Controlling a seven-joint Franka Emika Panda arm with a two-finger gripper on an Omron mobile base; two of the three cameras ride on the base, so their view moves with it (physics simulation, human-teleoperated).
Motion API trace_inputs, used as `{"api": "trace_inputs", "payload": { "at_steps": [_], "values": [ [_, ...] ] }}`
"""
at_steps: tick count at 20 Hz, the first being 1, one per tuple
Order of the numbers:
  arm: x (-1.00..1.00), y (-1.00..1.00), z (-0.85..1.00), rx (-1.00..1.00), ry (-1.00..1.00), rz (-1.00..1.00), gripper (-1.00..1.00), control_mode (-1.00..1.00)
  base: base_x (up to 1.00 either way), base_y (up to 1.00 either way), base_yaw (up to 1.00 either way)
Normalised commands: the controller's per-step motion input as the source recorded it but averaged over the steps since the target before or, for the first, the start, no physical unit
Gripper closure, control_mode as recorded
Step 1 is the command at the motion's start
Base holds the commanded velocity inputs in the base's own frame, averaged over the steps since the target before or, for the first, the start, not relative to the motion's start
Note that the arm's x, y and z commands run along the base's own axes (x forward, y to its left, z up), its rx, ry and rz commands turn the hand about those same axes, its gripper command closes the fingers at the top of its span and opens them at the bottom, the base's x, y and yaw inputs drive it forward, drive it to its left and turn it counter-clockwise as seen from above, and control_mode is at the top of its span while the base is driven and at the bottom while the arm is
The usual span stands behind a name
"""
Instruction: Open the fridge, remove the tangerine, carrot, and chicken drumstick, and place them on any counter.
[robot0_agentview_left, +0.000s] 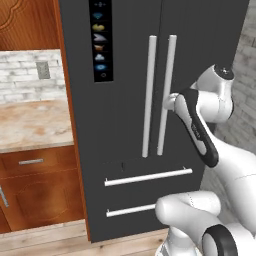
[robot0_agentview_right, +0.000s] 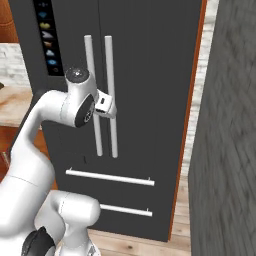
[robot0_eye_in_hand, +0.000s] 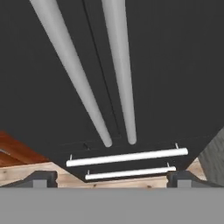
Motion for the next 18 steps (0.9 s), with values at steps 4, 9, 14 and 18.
{"api": "trace_inputs", "payload": {
  "at_steps": [4, 9, 14, 18],
  "values": [
    [0.31, -0.20, 0.49, 0.08, -0.03, -0.03, -1.00, -1.00, 0.00, 0.00, 0.00],
    [0.47, -0.02, 0.59, 0.03, -0.10, 0.00, -1.00, -1.00, 0.00, 0.00, 0.00],
    [0.44, 0.00, 0.16, 0.00, -0.22, 0.00, -1.00, -1.00, 0.00, 0.00, 0.00],
    [0.46, 0.00, 0.00, 0.00, -0.37, 0.00, -1.00, -1.00, 0.00, 0.00, 0.00]
  ]
}}
